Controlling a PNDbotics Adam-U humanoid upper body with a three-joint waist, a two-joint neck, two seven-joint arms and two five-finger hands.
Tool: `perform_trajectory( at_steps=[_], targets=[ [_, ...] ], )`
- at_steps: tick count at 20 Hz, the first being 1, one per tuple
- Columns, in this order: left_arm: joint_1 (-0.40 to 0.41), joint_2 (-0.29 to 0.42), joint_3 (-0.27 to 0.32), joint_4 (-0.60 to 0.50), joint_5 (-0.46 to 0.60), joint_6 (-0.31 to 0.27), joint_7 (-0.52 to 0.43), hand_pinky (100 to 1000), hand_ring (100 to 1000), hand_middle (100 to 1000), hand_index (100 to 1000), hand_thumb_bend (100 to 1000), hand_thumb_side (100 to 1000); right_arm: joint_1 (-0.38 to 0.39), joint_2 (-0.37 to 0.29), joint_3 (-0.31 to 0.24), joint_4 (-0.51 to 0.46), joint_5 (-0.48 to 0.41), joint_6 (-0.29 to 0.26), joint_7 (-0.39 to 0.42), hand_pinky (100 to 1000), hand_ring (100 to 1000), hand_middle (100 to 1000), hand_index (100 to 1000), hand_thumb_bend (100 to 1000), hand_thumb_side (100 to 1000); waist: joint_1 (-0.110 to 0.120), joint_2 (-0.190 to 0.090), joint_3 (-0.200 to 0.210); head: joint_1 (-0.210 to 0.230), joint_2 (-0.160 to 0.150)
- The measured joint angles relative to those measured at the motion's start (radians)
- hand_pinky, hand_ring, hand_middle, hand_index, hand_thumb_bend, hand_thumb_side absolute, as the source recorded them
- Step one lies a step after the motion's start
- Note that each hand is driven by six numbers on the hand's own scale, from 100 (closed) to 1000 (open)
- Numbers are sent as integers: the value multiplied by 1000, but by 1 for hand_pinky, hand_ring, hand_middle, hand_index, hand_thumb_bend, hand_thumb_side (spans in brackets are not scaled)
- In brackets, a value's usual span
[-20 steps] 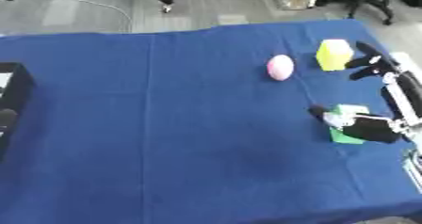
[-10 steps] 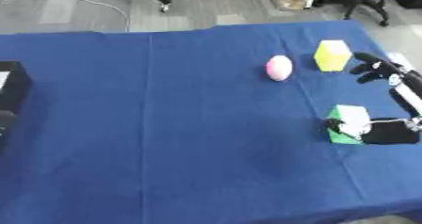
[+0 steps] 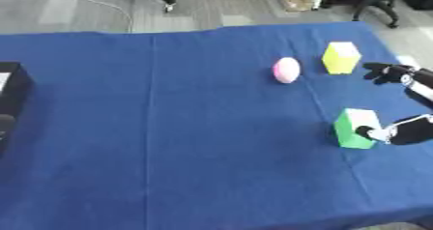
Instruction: Pick up the objects with one hand, pass them to the other hand, and then place them into the box on the other side of the table.
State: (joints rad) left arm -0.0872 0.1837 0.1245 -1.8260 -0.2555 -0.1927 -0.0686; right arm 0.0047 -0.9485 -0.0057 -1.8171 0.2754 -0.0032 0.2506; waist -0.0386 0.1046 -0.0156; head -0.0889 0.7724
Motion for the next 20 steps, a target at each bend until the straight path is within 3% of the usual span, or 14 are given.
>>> perform_trajectory(
  at_steps=[20],
  targets=[
    [0,0,-5,0,0,0,-3,752,679,761,788,725,540,-84,-25,73,243,15,-19,131,926,929,890,981,445,186,0,0,17,-11,0]
  ],
)
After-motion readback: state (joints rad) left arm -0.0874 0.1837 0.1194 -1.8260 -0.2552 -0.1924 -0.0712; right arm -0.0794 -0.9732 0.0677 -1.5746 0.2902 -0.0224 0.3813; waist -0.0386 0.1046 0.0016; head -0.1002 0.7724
